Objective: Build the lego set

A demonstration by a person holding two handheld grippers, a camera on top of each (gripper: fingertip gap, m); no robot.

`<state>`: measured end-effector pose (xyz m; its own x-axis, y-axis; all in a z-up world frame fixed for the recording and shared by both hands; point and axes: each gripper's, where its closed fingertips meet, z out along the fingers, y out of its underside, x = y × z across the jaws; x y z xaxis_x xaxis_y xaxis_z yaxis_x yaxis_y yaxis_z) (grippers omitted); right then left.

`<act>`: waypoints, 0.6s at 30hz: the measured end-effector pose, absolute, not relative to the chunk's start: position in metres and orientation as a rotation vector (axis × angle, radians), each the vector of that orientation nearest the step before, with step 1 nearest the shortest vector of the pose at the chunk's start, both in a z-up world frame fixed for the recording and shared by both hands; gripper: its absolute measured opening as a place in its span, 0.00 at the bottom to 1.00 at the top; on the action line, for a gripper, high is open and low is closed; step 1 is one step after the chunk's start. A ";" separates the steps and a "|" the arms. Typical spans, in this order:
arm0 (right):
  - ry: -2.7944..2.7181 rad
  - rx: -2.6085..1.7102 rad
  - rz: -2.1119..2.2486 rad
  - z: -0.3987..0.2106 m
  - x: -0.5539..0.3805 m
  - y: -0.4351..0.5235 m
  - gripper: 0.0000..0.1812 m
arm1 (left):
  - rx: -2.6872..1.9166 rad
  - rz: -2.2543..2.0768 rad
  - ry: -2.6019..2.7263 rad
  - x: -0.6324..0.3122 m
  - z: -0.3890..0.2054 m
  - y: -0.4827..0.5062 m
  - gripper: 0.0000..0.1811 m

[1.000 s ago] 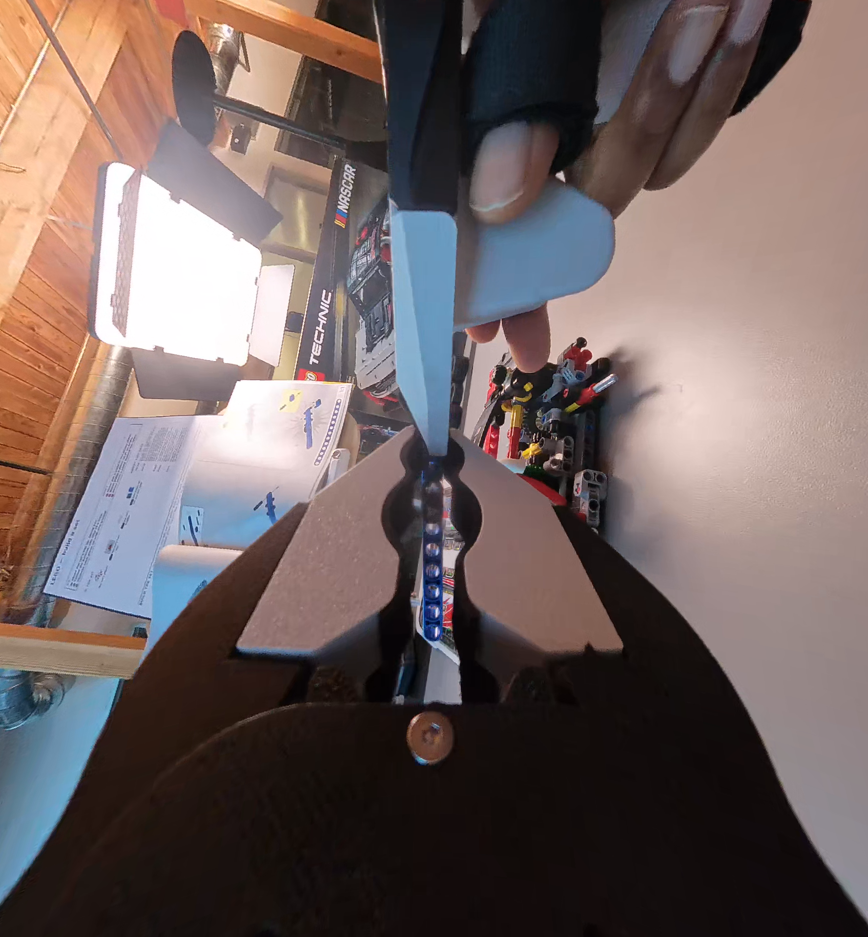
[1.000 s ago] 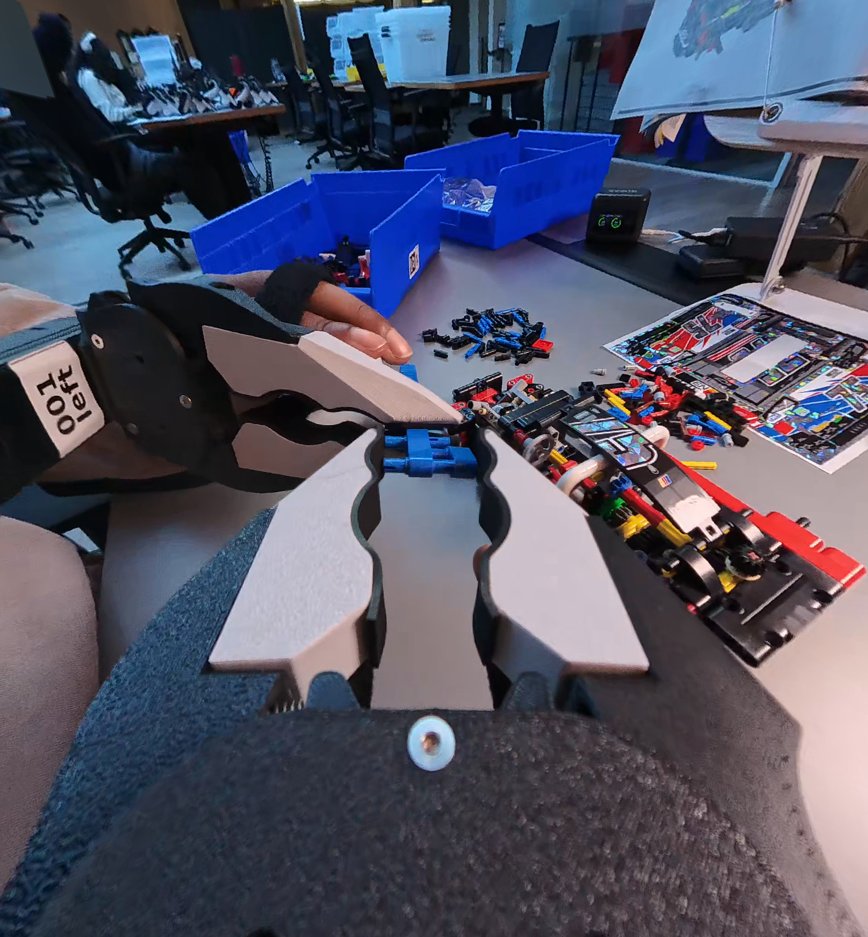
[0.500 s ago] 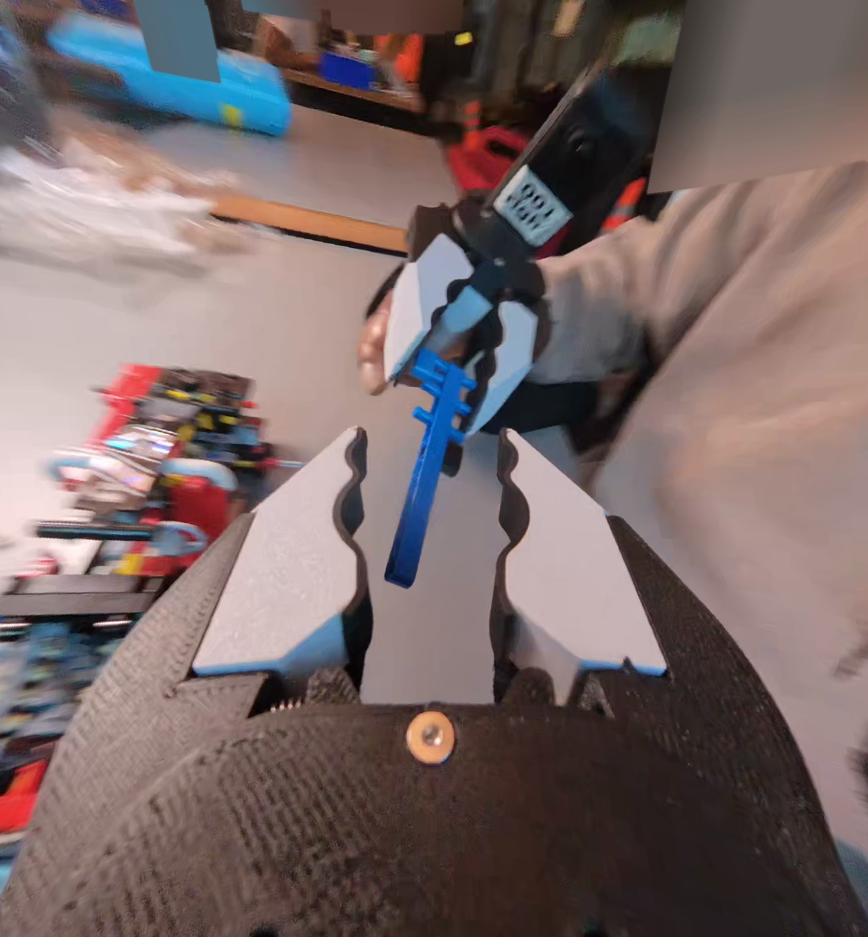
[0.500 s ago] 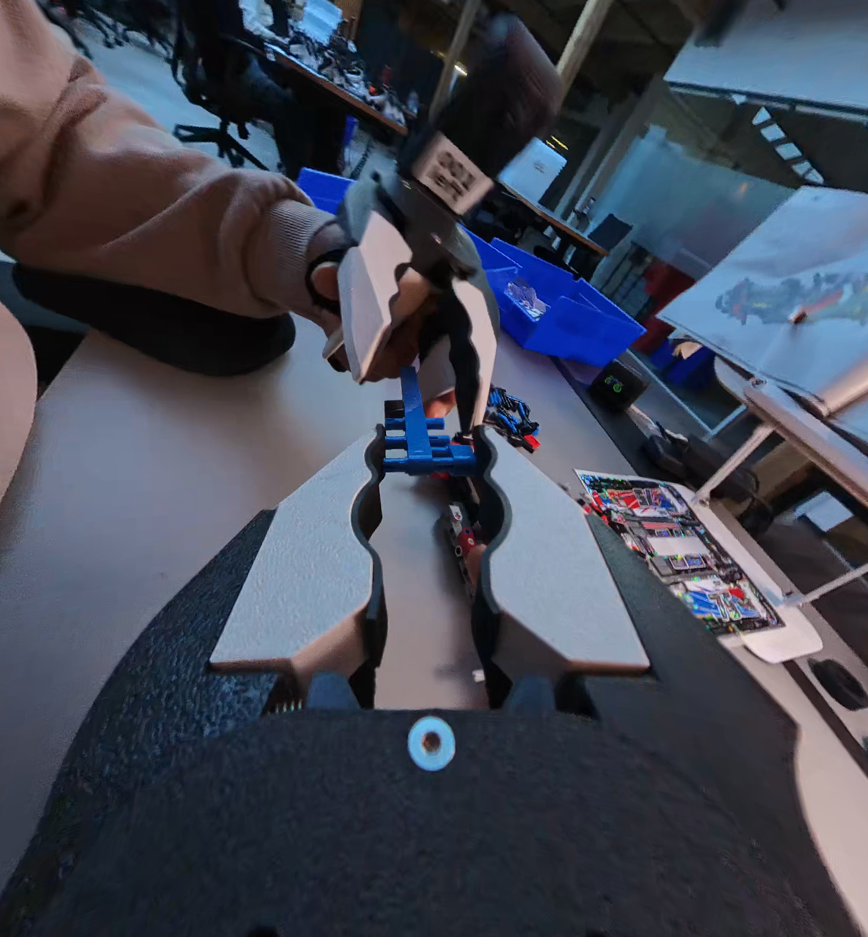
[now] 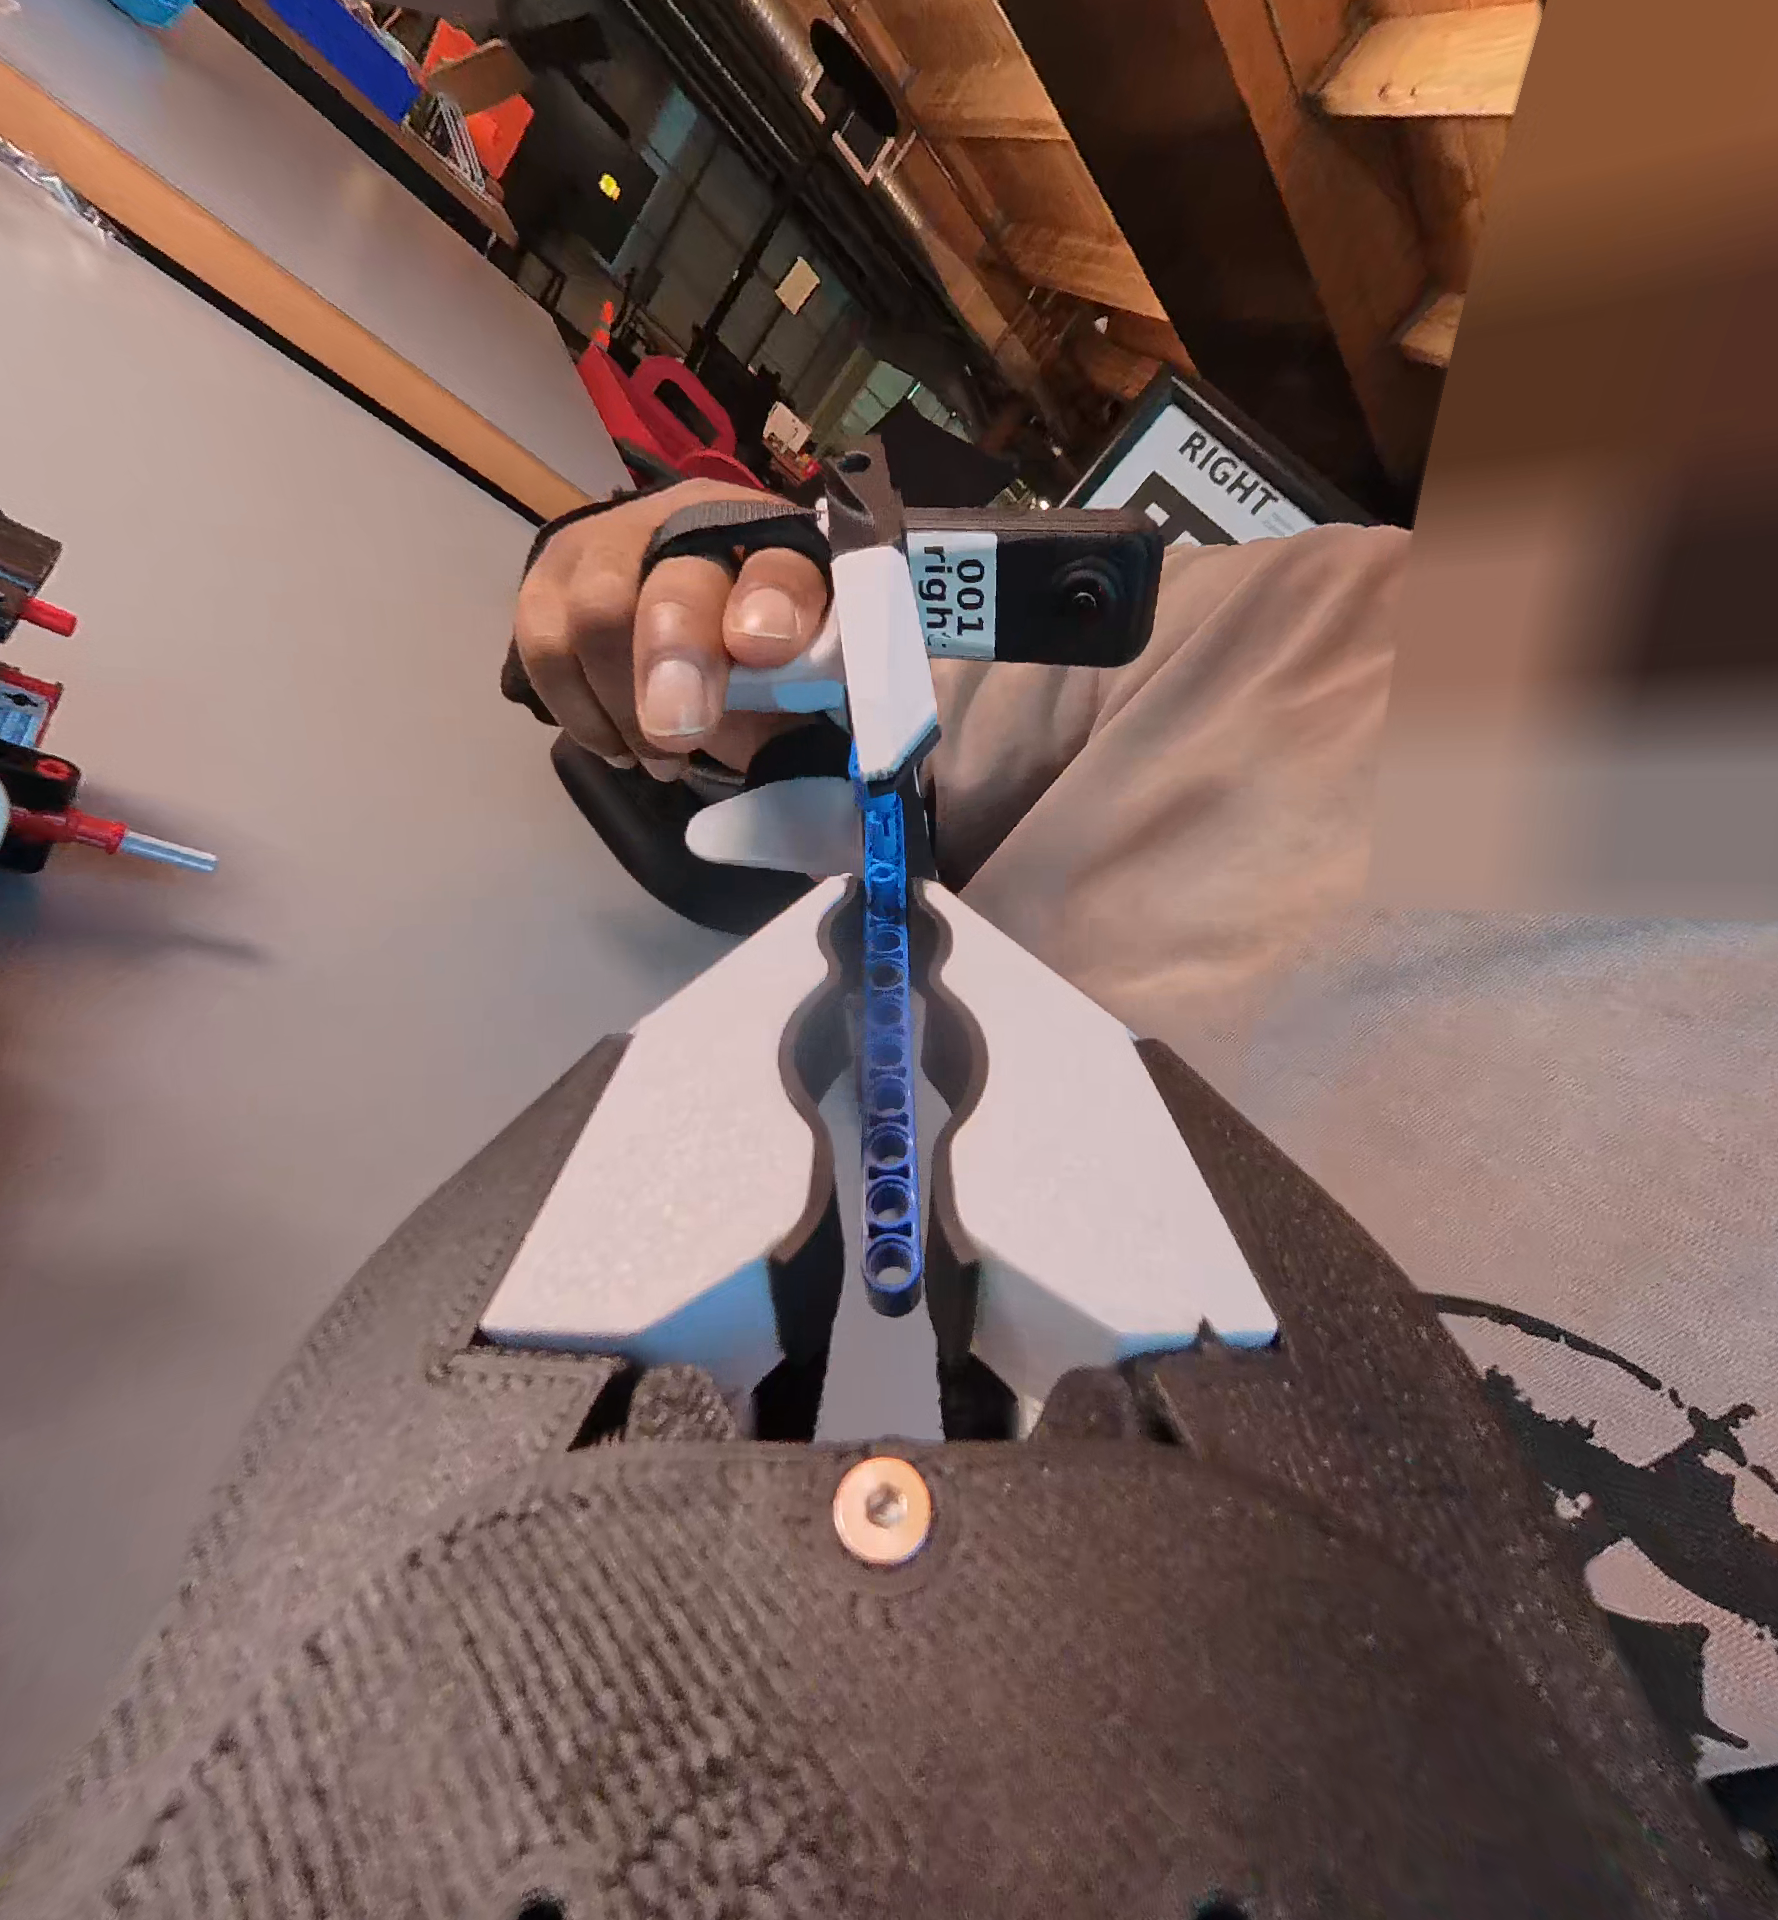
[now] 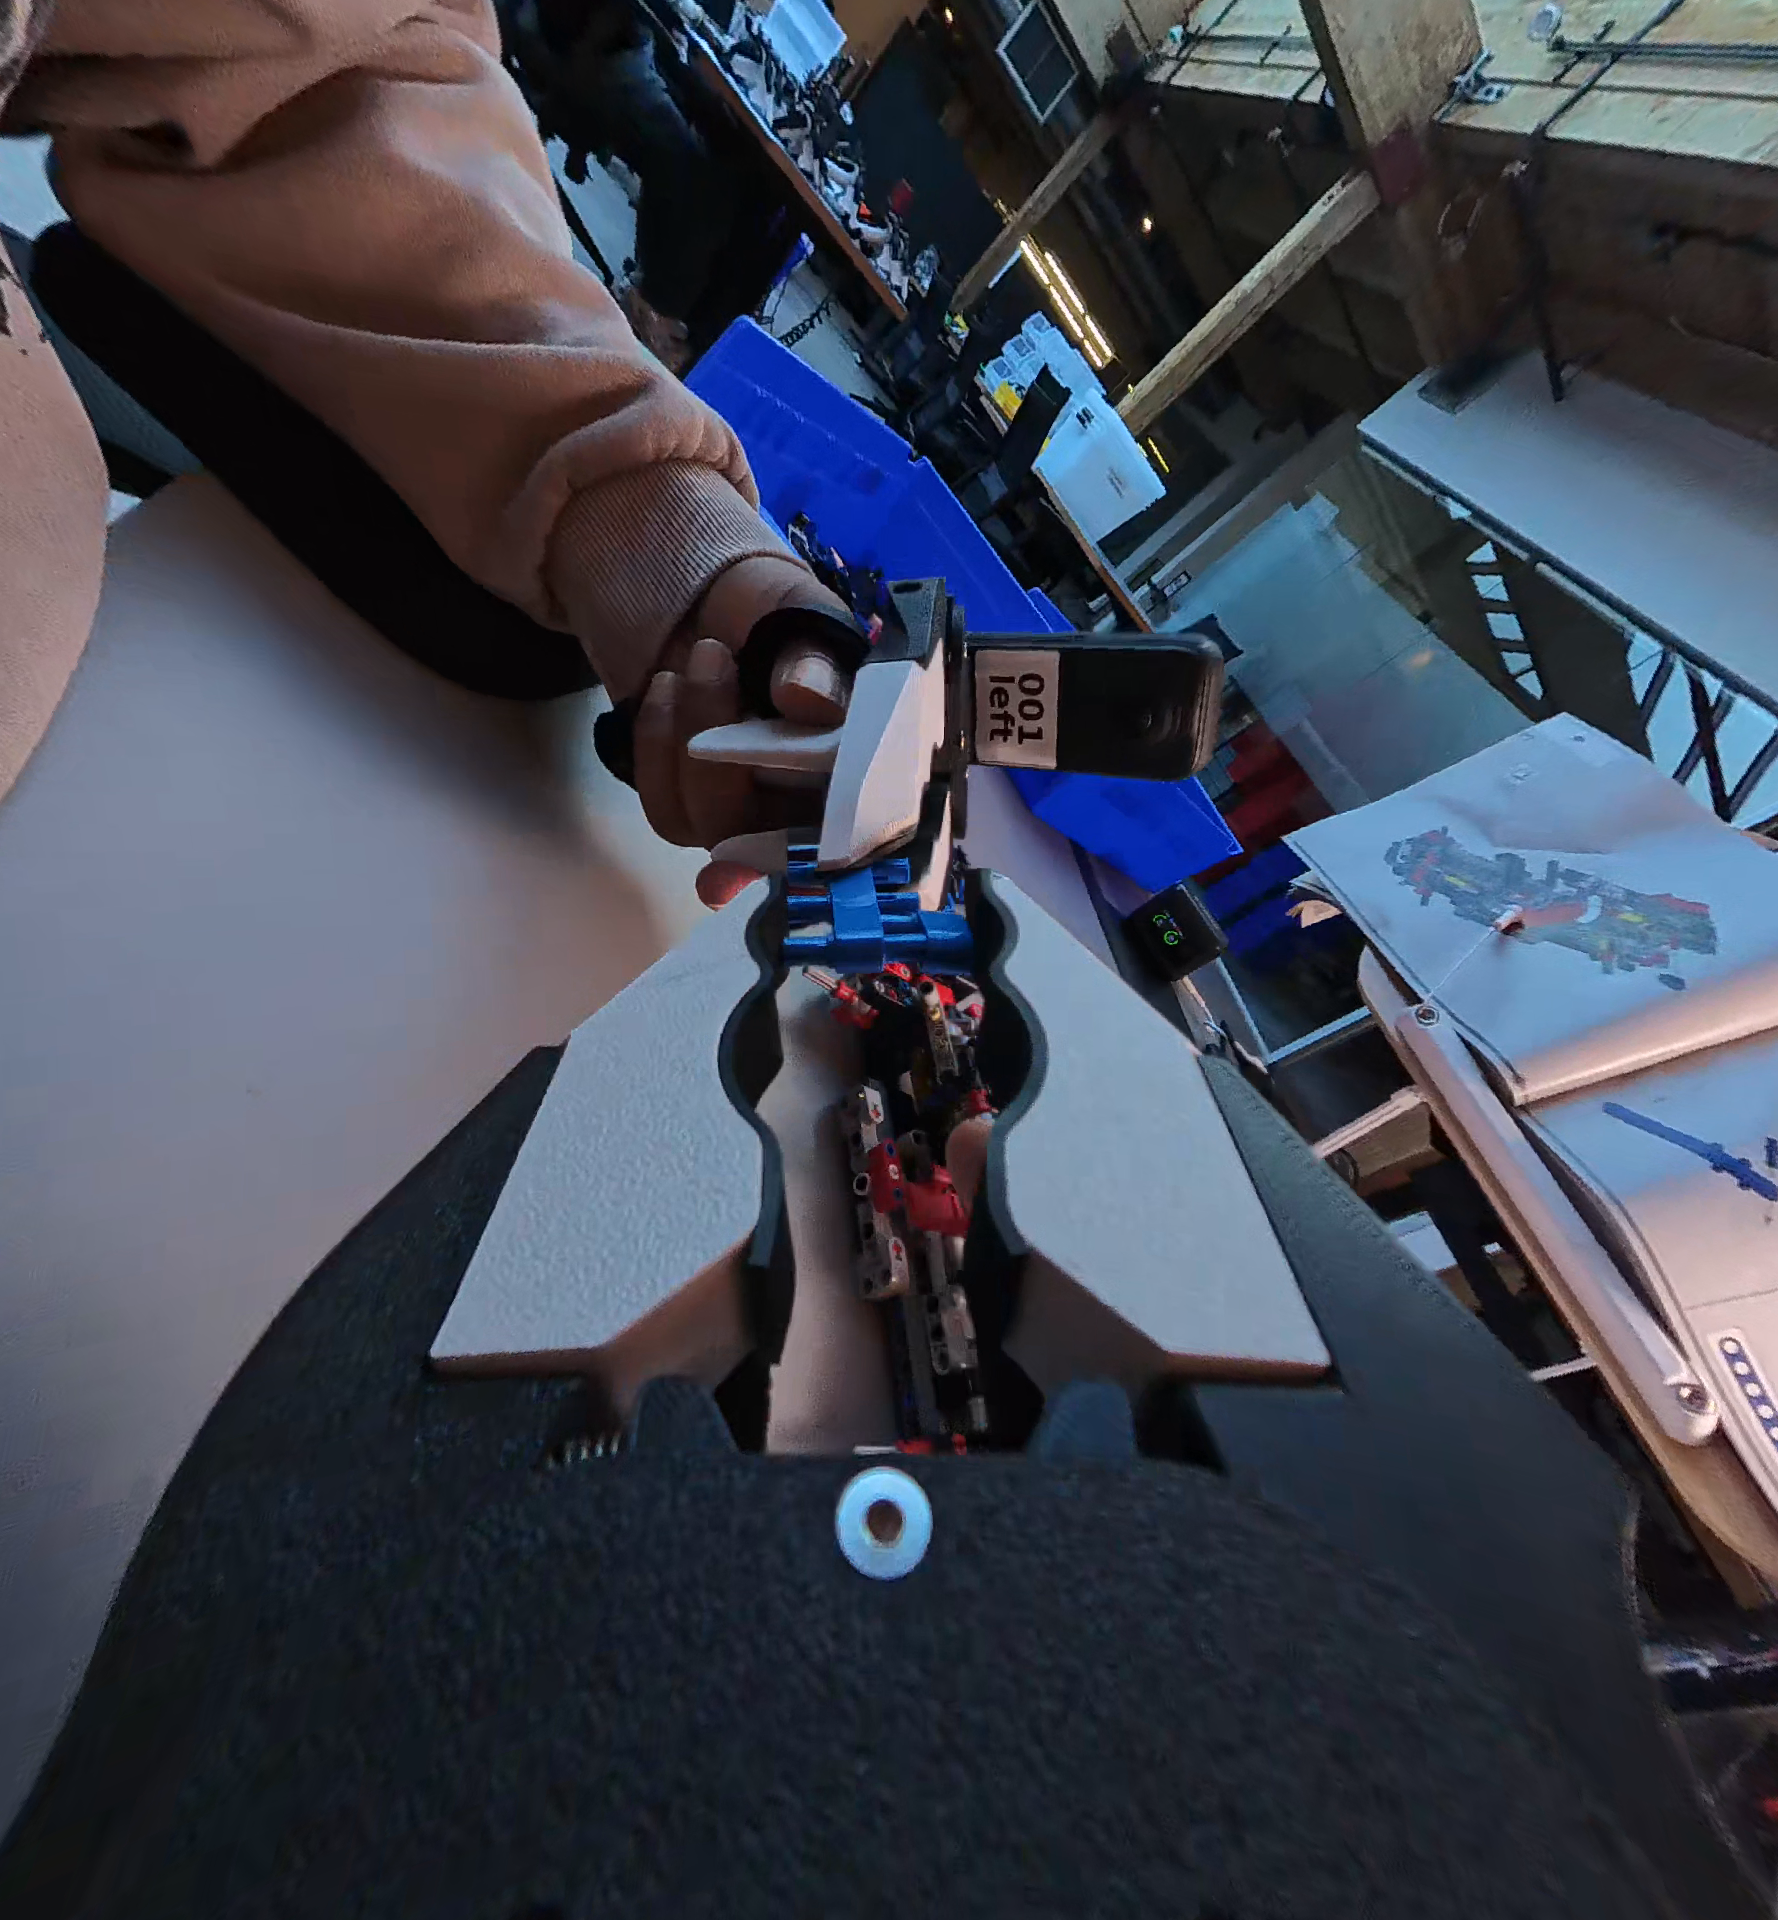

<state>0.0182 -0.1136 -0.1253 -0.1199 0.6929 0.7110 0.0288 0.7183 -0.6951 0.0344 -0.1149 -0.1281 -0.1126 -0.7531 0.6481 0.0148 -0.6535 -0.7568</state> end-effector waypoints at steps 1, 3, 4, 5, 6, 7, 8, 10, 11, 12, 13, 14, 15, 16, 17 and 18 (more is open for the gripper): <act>-1.609 -0.594 0.632 -0.125 0.018 -0.115 0.17 | -1.610 -1.853 0.816 0.034 -0.127 -0.116 0.02; -1.610 -0.596 0.639 -0.125 0.017 -0.117 0.17 | -1.606 -1.894 0.801 0.033 -0.128 -0.116 0.02; -1.613 -0.603 0.641 -0.126 0.017 -0.116 0.17 | -1.609 -1.911 0.786 0.033 -0.128 -0.116 0.02; -1.611 -0.612 0.658 -0.126 0.018 -0.116 0.17 | -1.609 -1.934 0.773 0.034 -0.129 -0.115 0.02; -1.608 -0.622 0.671 -0.127 0.018 -0.116 0.17 | -1.610 -1.949 0.765 0.034 -0.129 -0.115 0.02; -1.610 -0.620 0.664 -0.128 0.018 -0.116 0.17 | -1.614 -1.958 0.763 0.033 -0.130 -0.115 0.02; -1.613 -0.614 0.662 -0.129 0.017 -0.117 0.17 | -1.612 -1.969 0.765 0.033 -0.131 -0.116 0.02; -1.605 -0.615 0.694 -0.127 0.017 -0.119 0.17 | -1.595 -1.998 0.756 0.033 -0.129 -0.118 0.02; -1.603 -0.611 0.694 -0.127 0.017 -0.119 0.17 | -1.591 -2.000 0.752 0.033 -0.129 -0.117 0.02; -1.595 -0.608 0.693 -0.126 0.017 -0.118 0.17 | -1.583 -1.997 0.746 0.033 -0.128 -0.116 0.02; -1.581 -0.607 0.704 -0.124 0.017 -0.118 0.17 | -1.565 -1.985 0.746 0.033 -0.126 -0.116 0.02; -1.565 -0.597 0.711 -0.121 0.018 -0.118 0.17 | -1.540 -1.970 0.746 0.033 -0.123 -0.116 0.02; -1.550 -0.585 0.704 -0.119 0.018 -0.118 0.17 | -1.523 -1.964 0.740 0.033 -0.119 -0.116 0.03; -1.541 -0.572 0.692 -0.117 0.018 -0.118 0.18 | -1.507 -1.957 0.735 0.034 -0.116 -0.117 0.04; -1.544 -0.561 0.680 -0.118 0.018 -0.119 0.18 | -1.486 -1.955 0.725 0.035 -0.113 -0.118 0.08; -1.547 -0.548 0.662 -0.120 0.017 -0.120 0.17 | -1.481 -1.954 0.723 0.037 -0.112 -0.120 0.10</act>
